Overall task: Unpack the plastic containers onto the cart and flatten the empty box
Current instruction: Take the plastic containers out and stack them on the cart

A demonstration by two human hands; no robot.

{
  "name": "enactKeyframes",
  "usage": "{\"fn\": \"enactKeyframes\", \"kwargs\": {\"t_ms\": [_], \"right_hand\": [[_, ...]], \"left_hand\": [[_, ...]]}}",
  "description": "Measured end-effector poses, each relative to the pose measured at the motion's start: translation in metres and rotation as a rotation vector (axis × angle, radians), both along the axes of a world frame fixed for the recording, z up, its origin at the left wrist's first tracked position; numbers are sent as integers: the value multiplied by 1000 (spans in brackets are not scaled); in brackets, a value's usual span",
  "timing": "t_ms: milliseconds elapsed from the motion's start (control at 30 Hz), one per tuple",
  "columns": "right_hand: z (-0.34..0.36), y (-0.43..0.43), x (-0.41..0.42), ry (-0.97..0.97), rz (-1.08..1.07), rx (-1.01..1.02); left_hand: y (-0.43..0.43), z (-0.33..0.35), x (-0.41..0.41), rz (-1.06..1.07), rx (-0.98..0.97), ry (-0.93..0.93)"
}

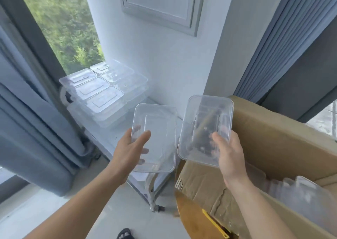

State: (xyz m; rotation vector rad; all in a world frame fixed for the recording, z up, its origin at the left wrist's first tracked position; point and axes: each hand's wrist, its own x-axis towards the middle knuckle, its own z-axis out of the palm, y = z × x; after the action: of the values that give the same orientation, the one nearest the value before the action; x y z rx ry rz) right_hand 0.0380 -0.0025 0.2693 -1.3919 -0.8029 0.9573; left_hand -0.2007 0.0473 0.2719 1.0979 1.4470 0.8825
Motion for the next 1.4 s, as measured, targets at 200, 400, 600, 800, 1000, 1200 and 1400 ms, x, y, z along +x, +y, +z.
{"fn": "enactKeyframes", "kwargs": {"t_ms": [200, 400, 600, 800, 1000, 1200, 1400], "right_hand": [[-3, 38, -64, -14, 64, -15], [-18, 89, -152, -103, 82, -100], [-34, 133, -214, -117, 4, -147], [-47, 148, -221, -76, -107, -223], [-78, 172, -194, -101, -173, -325], [-134, 230, -178, -82, -164, -497], [-181, 294, -167, -53, -126, -638]], "left_hand": [[20, -9, -66, 84, -64, -25], [72, -20, -158, 44, -86, -21], [129, -19, -220, -38, -72, 24], [171, -19, -225, -164, -105, 44], [220, -24, -199, -229, -145, 13], [279, -29, -180, -206, -174, 56], [322, -34, -168, -165, -180, 98]]}}
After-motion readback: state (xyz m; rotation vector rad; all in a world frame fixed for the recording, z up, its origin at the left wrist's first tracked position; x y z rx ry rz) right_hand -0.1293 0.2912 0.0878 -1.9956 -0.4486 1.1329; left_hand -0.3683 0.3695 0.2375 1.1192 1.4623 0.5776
